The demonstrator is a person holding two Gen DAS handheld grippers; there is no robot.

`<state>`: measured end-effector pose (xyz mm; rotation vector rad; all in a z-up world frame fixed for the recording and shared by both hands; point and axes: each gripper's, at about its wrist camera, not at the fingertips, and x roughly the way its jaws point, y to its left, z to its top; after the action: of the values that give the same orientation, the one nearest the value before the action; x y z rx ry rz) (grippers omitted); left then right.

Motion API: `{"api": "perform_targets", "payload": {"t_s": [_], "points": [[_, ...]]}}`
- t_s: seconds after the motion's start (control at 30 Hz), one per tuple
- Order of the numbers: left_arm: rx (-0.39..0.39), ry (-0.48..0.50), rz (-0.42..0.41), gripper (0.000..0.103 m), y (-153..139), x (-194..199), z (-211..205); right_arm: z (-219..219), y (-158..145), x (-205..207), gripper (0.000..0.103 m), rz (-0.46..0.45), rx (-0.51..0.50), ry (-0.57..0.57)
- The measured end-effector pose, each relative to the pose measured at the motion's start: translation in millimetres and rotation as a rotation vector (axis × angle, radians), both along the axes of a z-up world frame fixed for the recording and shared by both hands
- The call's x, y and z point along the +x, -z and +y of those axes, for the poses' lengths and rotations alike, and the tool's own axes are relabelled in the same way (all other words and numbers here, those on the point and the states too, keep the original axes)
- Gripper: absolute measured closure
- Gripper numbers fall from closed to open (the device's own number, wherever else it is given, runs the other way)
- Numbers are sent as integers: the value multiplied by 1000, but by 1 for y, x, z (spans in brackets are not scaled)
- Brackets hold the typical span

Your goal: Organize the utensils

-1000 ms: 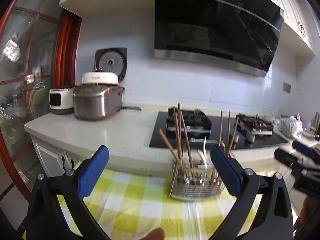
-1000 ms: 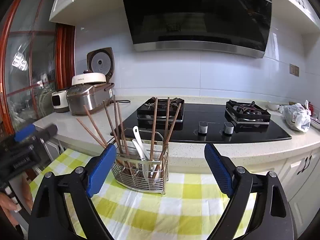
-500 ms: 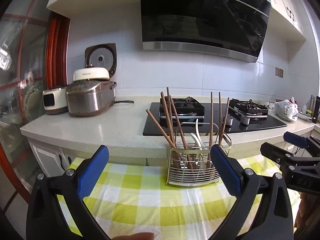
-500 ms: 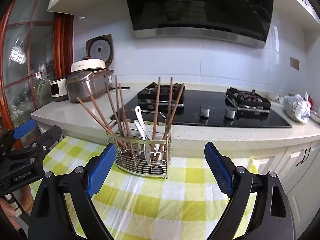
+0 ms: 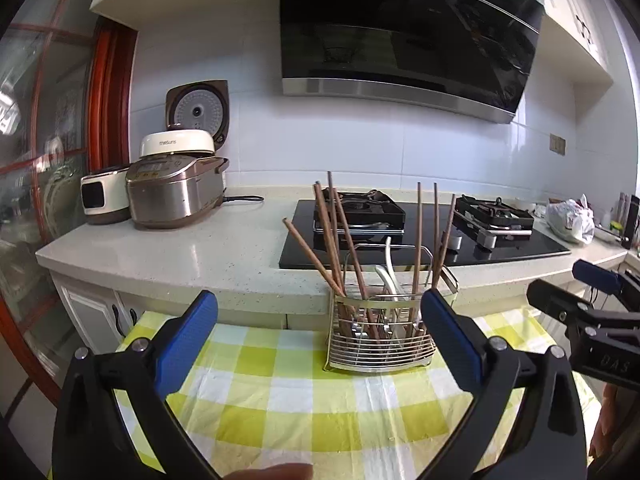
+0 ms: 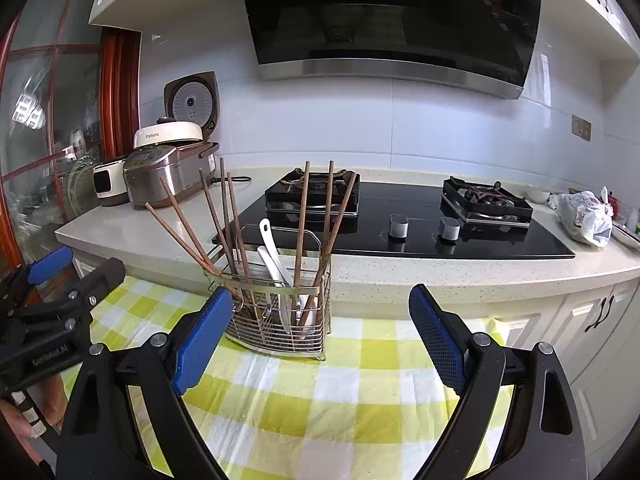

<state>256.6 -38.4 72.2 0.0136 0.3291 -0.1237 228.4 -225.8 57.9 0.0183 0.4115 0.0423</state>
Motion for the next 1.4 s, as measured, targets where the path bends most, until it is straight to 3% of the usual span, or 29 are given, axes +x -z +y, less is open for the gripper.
{"api": "perform_targets", "payload": {"t_s": [1.4], "points": [[-6, 44, 28, 5, 13, 2, -2, 0, 5, 1, 19, 7, 21, -40]]}}
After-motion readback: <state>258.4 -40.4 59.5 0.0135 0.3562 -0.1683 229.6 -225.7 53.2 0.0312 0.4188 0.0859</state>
